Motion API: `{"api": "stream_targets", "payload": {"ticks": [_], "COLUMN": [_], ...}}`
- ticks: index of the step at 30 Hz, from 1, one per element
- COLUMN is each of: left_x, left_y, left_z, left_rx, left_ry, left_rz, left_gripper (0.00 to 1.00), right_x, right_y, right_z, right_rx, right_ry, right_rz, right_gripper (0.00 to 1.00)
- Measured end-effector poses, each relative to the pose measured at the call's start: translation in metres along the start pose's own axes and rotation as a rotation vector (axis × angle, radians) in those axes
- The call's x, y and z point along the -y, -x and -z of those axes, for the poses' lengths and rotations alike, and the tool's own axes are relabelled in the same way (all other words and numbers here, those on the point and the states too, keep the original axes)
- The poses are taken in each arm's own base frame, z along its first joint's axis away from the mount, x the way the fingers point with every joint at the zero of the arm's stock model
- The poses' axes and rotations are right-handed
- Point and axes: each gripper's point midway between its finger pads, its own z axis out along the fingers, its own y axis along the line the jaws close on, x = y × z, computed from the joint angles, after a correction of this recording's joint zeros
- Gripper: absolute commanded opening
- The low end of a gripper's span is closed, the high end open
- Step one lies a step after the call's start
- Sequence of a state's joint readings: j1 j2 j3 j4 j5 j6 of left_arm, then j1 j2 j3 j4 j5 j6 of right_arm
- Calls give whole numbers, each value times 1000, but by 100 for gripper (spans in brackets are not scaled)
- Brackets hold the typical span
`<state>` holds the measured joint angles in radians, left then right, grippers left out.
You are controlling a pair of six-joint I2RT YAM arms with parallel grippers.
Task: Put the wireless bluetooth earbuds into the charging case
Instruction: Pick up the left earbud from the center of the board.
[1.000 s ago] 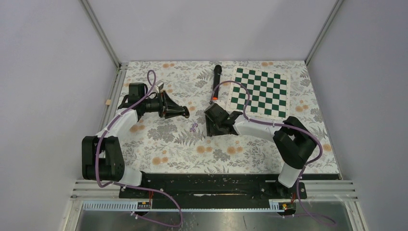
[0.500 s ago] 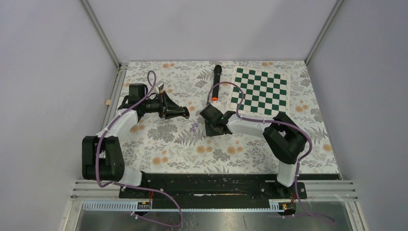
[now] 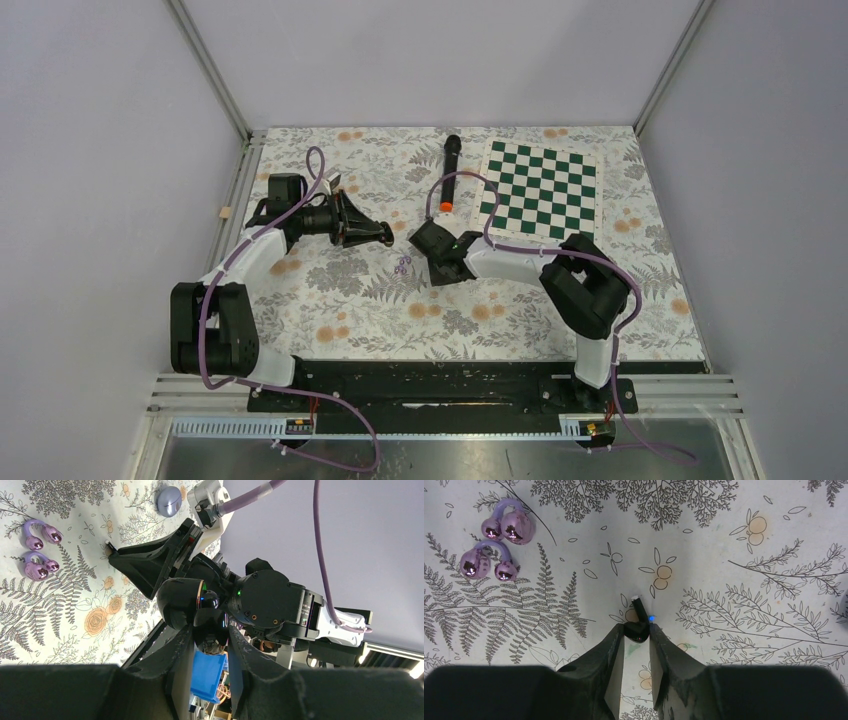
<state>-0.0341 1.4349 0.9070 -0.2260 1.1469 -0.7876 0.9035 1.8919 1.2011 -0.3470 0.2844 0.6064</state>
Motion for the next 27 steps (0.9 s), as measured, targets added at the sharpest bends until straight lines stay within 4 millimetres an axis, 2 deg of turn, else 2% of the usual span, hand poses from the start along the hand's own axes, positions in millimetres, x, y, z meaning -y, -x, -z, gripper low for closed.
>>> {"api": "stream_targets", "payload": {"ticks": [9,12,15,22,24,27], "left_x": [0,0,-3,-1,0,0], "left_y": [0,-1,-7,-25,-27,-30], "left_z": [0,-1,-4,-23,-27,-35], "left_rx": [0,-3,-19,-89,-93,-88], "left_ry": [0,2,22,58,71,95], "left_rz": [0,3,8,-4,-1,18], "left_gripper": [0,0,0,0,0,0], "right_x": [3,6,7,13,12,13], "right_y": [2,6,21,63,70,68], "right_z": [1,12,39,129,146,163], "right_rx": [10,22,72,208,206,167], "right_ry": [-12,-3,33,114,131,152], "right_rz": [25,61,112,257,306,375], "right_gripper": [13,10,10,11,12,12]}}
